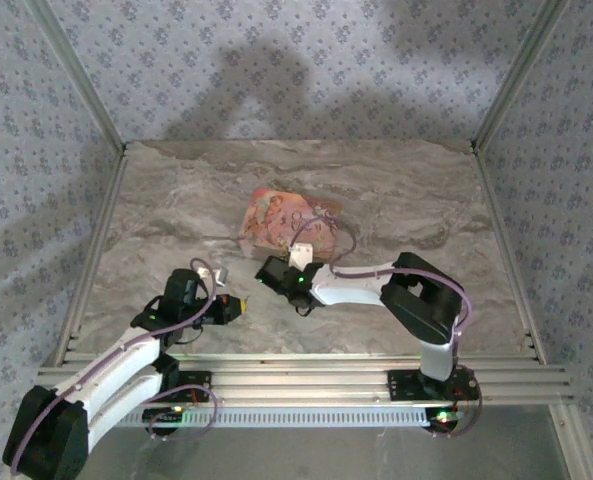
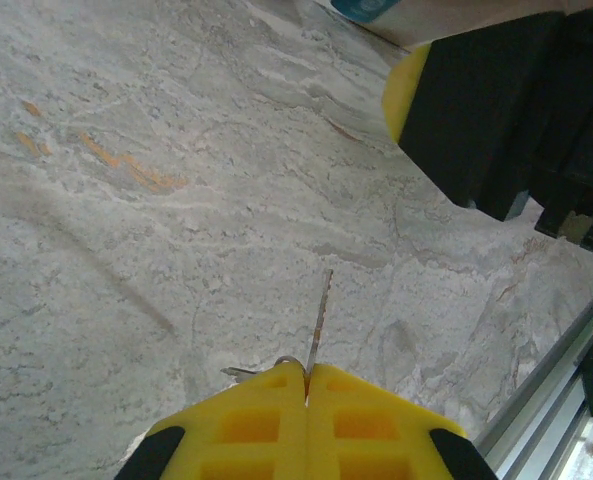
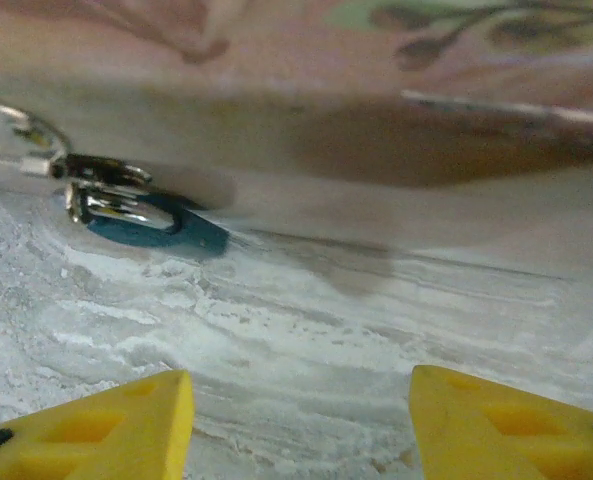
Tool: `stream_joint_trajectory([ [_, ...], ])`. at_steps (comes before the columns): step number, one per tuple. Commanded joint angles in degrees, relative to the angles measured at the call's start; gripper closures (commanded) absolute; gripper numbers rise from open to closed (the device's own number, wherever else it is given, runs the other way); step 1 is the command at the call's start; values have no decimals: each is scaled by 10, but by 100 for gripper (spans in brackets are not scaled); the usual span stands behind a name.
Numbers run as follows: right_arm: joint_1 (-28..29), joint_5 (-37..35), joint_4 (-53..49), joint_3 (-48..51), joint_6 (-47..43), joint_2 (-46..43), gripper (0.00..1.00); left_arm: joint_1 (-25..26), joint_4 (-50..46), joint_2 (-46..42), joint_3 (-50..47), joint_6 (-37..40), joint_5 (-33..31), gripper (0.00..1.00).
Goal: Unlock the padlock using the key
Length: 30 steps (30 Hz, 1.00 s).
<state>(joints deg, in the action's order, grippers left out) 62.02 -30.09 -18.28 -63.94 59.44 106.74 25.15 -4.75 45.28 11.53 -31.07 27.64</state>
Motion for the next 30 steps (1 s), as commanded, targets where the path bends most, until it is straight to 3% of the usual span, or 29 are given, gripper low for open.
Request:
stream_joint_trajectory([
  [1,5,-57,-29,-33,33,0,39,-1,-2,3,24,22,10,100],
  [15,4,-74,-54,-112,75,71,35,-1,-4,2,30,23,21,100],
  [30,-7,-120,-7,-104,81,95,43,-1,-18,-13,30,27,29,100],
])
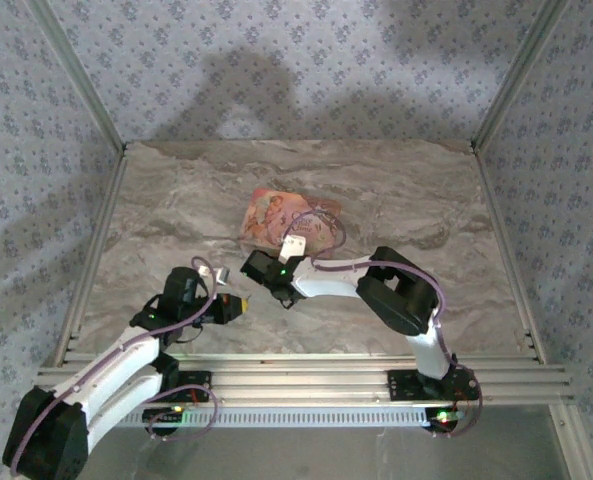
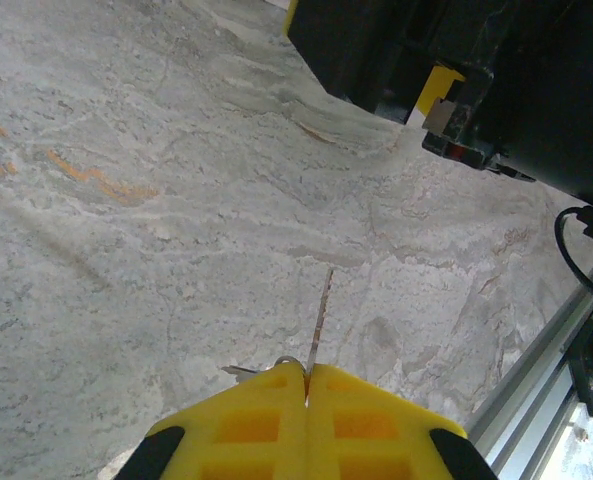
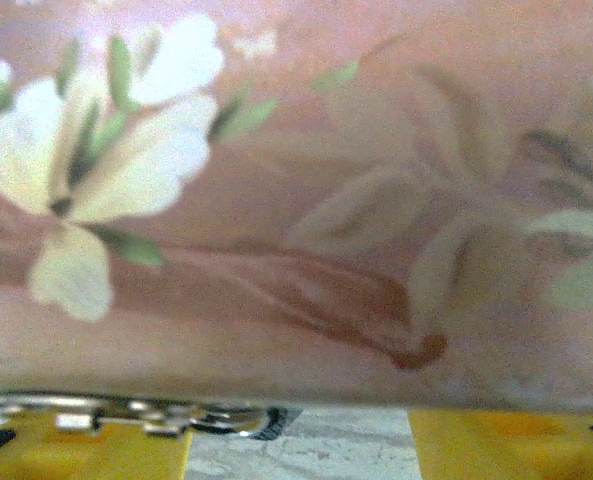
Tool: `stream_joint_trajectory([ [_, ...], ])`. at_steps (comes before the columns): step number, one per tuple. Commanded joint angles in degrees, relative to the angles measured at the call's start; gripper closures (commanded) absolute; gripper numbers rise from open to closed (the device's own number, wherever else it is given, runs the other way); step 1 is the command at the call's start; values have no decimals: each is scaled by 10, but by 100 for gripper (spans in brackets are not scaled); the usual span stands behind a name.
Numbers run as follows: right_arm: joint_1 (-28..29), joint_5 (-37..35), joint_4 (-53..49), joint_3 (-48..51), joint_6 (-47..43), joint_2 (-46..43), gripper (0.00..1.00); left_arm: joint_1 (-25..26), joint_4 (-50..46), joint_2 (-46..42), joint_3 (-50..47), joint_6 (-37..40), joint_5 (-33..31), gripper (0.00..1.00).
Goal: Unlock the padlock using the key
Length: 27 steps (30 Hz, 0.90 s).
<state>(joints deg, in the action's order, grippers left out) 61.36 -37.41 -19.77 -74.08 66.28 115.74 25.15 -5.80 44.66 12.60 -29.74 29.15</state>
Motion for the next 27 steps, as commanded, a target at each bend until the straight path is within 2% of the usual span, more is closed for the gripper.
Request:
stream_joint_trajectory([
  [1,-2,-52,10,0,13,5,44,-1,-8,-7,20,14,14,100],
  [4,-1,-62,12,-1,-7,2,52,-1,-6,-6,19,14,12,100],
  [8,-3,-60,12,2,-80,-18,75,0,13,2,16,7,9,100],
  [11,-7,-42,23,29,-132,-49,85,1,25,22,19,9,13,100],
  [15,-21,28,56,104,-176,-104,93,3,40,49,23,14,20,100],
  [19,-41,130,97,161,-213,-152,98,7,61,69,26,20,27,100],
  [27,-52,268,97,154,-277,-188,100,26,103,96,44,48,52,100],
])
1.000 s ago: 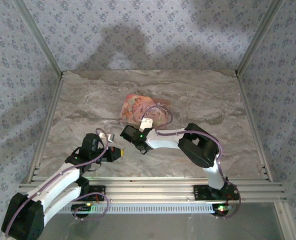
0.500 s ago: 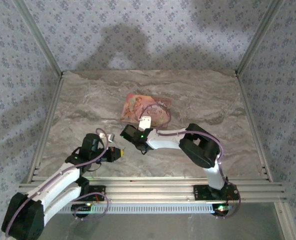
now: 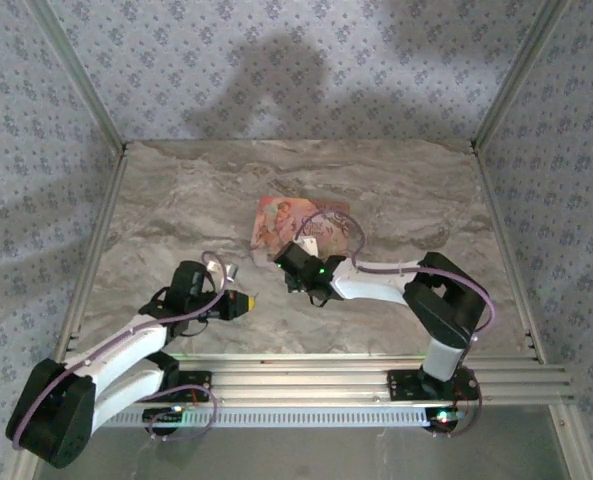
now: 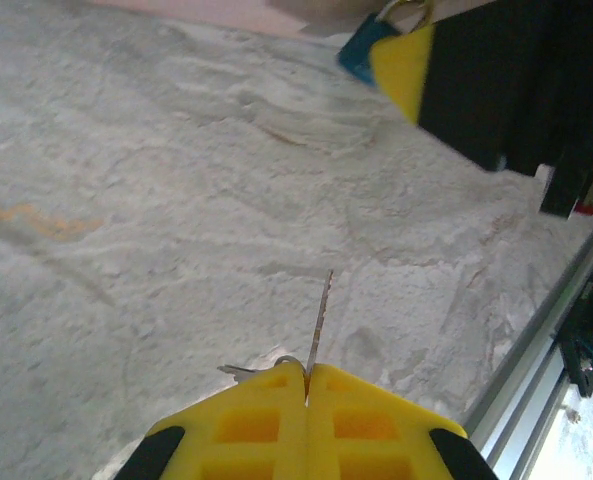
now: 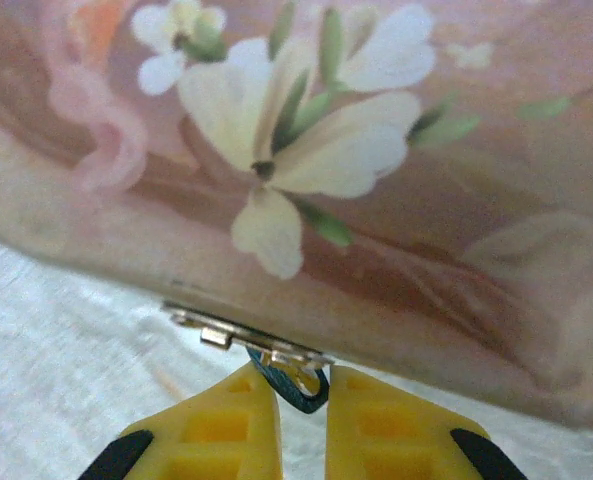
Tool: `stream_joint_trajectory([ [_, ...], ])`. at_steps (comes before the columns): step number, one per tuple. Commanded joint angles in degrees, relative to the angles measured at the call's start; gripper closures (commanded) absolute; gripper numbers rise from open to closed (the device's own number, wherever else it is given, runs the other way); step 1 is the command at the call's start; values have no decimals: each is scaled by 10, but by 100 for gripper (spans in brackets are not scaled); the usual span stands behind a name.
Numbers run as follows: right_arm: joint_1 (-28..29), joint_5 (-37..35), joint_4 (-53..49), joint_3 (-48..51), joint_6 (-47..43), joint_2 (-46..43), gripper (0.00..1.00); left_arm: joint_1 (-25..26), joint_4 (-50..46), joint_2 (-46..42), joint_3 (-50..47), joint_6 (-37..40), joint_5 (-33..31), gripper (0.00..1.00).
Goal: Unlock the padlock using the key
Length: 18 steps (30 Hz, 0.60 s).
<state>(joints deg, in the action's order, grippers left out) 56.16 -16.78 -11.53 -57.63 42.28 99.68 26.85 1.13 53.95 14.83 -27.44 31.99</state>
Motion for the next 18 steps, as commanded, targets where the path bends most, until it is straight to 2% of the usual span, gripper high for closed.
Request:
stream_joint_trajectory([
  [1,-1,73,15,-12,-42,-31,100,10,36,4,23,29,25,100],
  [5,-4,121,13,-15,-58,-44,100,11,49,3,24,34,27,100],
  [8,-10,132,-9,-15,-79,-56,100,11,43,3,24,34,20,100],
  [13,-20,115,-63,1,-75,-80,100,12,32,-10,20,28,15,100],
  [16,-29,75,-80,23,-42,-94,100,13,19,-24,16,27,9,100],
  [17,-30,60,-84,29,-28,-96,98,13,15,-31,15,27,6,100],
  [18,-30,41,-89,33,-13,-99,92,13,11,-36,13,27,4,100],
])
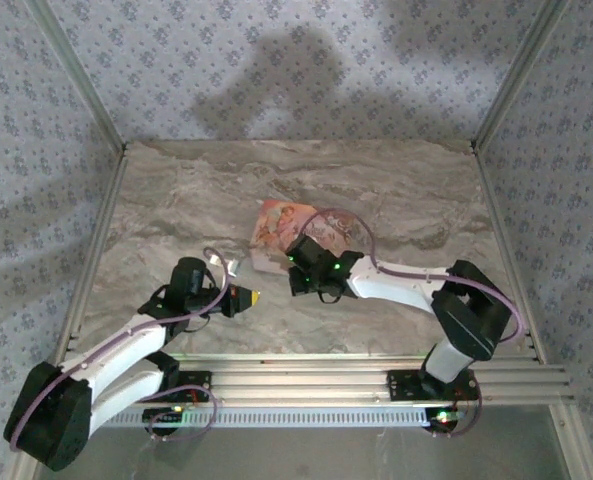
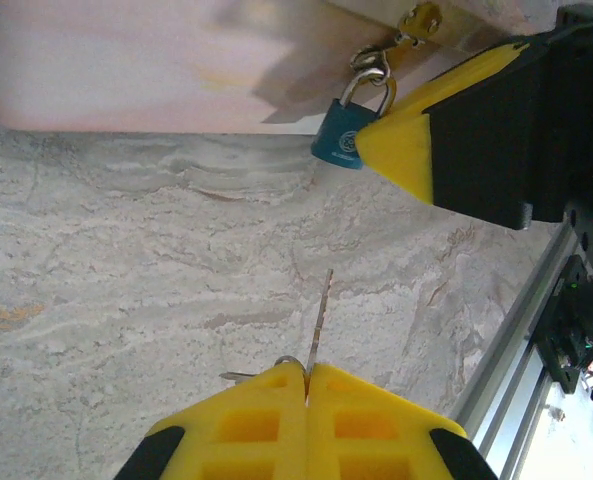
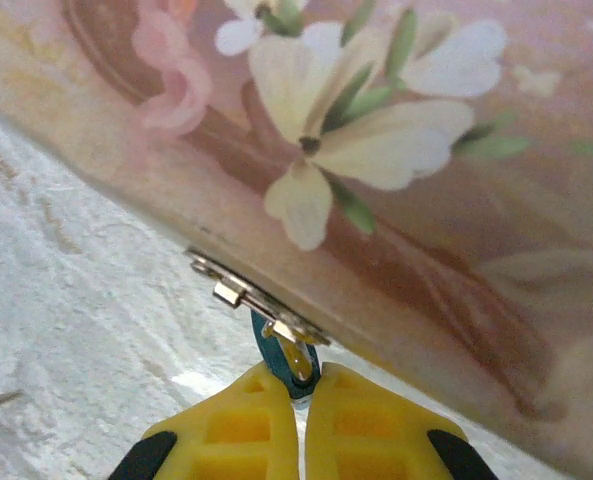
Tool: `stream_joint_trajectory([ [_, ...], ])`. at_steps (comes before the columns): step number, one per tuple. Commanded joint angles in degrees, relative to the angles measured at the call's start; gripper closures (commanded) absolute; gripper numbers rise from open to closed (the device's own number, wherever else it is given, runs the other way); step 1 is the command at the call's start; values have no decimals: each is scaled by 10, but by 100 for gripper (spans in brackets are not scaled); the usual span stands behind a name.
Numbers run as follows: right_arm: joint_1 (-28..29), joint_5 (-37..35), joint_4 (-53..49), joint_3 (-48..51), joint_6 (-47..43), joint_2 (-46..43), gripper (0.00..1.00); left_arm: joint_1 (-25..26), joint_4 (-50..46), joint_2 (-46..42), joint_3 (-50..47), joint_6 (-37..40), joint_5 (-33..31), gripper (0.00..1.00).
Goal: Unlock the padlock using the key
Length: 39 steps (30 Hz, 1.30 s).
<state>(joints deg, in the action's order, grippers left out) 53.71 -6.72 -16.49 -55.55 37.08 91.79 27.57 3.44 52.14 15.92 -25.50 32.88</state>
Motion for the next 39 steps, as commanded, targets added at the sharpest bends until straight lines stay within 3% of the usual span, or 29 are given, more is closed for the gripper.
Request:
stream_joint_trajectory([
  [1,-5,-73,-44,13,53,-20,84,7,-15,-22,1,7,-5,100],
  [4,6,-108,-46,12,90,-9,56,7,-22,-28,0,6,-7,100],
  [9,41,-190,-85,-34,154,45,45,8,-37,-27,8,10,-8,100],
  [24,71,-323,-134,-116,291,145,47,13,-26,-37,-3,8,3,100],
  [39,63,-321,-99,-123,287,189,61,13,-18,-50,-17,7,9,100],
])
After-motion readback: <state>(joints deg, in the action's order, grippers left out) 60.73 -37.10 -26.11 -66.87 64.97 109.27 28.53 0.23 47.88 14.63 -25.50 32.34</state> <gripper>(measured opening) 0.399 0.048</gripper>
